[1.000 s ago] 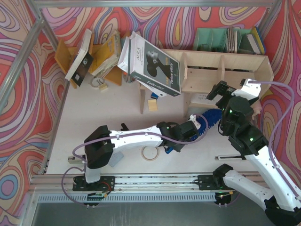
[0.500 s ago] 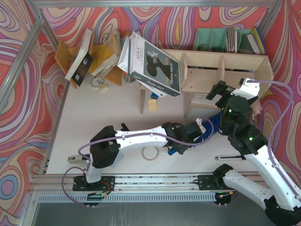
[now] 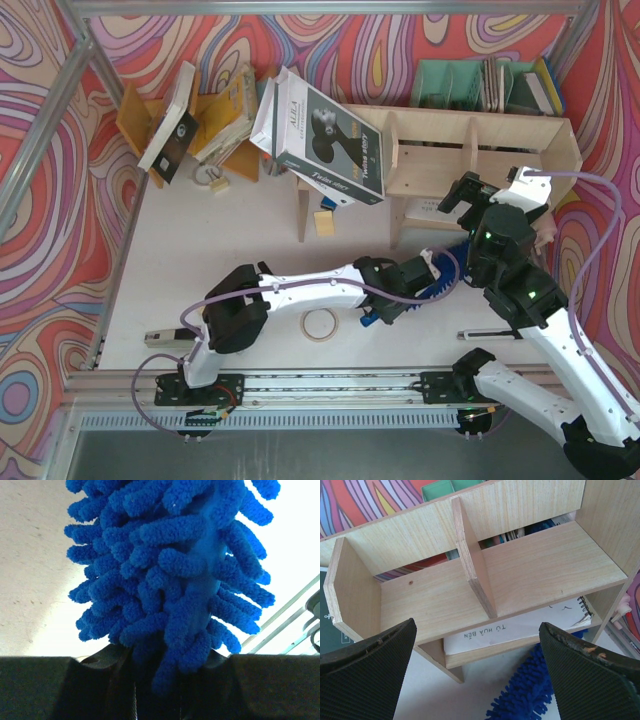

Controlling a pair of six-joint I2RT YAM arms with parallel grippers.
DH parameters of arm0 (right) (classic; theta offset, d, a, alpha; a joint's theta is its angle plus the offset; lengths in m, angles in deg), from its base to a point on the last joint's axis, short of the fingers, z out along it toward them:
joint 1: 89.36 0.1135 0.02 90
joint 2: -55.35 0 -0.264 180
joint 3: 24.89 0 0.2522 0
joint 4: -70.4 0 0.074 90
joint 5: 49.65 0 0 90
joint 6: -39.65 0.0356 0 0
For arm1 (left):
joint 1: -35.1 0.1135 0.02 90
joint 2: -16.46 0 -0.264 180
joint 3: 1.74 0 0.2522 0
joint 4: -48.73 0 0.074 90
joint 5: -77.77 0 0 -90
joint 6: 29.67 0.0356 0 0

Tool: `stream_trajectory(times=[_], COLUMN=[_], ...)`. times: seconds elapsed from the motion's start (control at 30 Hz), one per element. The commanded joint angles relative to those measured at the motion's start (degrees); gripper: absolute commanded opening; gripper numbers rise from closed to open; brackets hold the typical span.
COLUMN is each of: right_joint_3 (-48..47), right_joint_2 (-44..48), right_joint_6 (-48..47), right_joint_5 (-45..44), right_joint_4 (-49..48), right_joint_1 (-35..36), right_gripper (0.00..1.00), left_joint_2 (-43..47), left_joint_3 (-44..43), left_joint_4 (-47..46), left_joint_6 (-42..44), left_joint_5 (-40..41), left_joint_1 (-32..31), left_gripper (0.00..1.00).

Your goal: Dust the bookshelf with a duster

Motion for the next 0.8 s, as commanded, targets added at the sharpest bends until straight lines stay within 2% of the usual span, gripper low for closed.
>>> stream_trajectory(times=[0.0, 0.17, 0.53, 0.77], right_joint_3=[0.67, 0.98, 1.38, 1.38], right_joint_2=[0.52, 0.96, 1.20, 1.15], right_joint_6=[-0.19, -0.33, -0.41, -0.32], right_joint_5=[-1.51, -1.72, -1.90, -2.01], right_joint_4=[-1.24, -1.18, -1.24, -1.28], right_joint_1=[0.01, 0.04, 0.07, 0.01], right_gripper=[0.99, 0.99, 0.99, 0.99], left_joint_2=[1.20, 2.26, -1.50, 3.19], left_joint_3=[-2.75, -1.96, -3.66, 1.25], left_joint_4=[-2.75, -5.33, -2.00, -1.19], left_joint_6=[0.21, -1.22, -1.04, -3.68], left_joint_5=[2.99, 4.27, 0.42, 4.01], left_joint_1=[1.01, 2.19, 2.33, 2.26], left_gripper=[0.00, 0.00, 0.00, 0.00])
